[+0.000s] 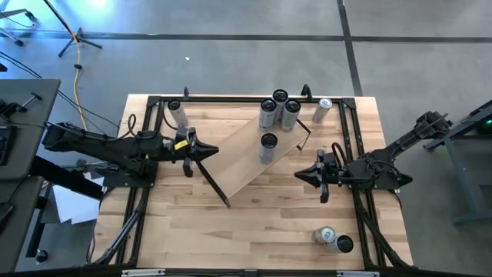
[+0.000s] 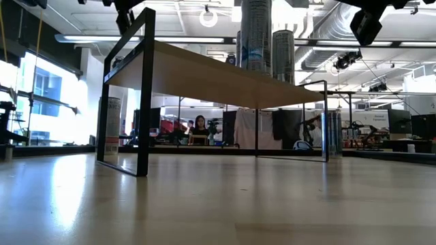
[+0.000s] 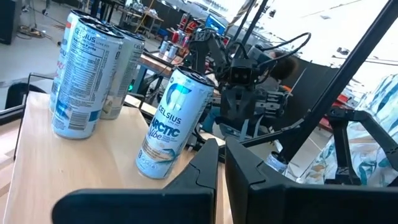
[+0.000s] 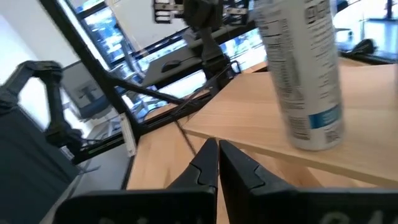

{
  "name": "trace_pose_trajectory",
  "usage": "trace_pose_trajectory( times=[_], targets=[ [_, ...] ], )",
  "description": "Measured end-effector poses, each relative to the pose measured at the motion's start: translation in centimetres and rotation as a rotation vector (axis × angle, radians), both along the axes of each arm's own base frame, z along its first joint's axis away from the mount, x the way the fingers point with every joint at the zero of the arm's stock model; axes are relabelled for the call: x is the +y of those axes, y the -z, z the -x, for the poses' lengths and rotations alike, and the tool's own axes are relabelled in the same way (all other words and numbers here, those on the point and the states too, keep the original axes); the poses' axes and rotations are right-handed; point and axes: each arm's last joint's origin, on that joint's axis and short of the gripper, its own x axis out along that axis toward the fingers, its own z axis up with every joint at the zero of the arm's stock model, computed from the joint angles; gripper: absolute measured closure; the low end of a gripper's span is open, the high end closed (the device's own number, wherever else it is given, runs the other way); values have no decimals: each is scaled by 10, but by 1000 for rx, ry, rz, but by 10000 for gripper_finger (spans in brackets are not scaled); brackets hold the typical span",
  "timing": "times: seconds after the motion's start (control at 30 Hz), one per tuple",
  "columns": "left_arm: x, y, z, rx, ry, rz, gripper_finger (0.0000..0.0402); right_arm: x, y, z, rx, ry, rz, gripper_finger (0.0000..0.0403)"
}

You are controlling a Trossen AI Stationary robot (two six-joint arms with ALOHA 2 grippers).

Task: Place canned beverage on shelf
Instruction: Put the white-blue soda can on the shelf and align it with the other white-blue soda can

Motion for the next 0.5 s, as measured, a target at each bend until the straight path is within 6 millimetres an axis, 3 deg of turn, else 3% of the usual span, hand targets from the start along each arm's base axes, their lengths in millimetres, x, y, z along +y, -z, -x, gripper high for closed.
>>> trace_pose_trajectory(
  times=[0.2, 0.5],
  targets=[
    [1, 0, 0, 0, -18, 1, 401, 15, -14, -17, 42, -27, 25, 403],
    [2, -1, 1, 2, -16, -41, 401, 56, -29, -78, 196, 167, 129, 403]
  ],
)
